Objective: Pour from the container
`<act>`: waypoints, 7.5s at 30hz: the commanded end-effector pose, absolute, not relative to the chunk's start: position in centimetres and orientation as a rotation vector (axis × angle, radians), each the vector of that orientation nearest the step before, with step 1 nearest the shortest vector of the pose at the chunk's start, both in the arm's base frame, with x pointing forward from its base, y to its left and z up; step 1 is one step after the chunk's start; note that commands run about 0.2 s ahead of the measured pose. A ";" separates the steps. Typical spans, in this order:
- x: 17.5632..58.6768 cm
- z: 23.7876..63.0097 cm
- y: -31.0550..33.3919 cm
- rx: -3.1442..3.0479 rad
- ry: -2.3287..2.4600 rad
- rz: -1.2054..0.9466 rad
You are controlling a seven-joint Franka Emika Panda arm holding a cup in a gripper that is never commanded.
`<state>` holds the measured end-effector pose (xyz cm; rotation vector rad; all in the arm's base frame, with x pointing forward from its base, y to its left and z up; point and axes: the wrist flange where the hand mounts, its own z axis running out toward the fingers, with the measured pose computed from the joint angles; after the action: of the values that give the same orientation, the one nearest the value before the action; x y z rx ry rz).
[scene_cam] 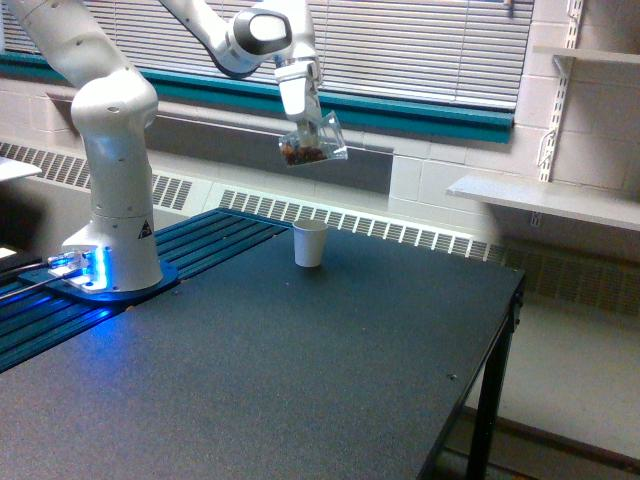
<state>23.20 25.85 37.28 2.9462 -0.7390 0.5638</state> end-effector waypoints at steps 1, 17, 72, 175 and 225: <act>22.1 35.9 26.2 2.947 -0.771 0.524; 20.2 32.4 29.0 2.976 -0.701 0.382; 15.8 27.2 28.0 2.958 -0.792 0.184; 21.6 23.7 30.4 2.936 -0.671 -0.118; 21.9 24.2 30.9 2.958 -0.615 -0.200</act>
<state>21.87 30.40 24.07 2.9447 -0.6323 -0.1951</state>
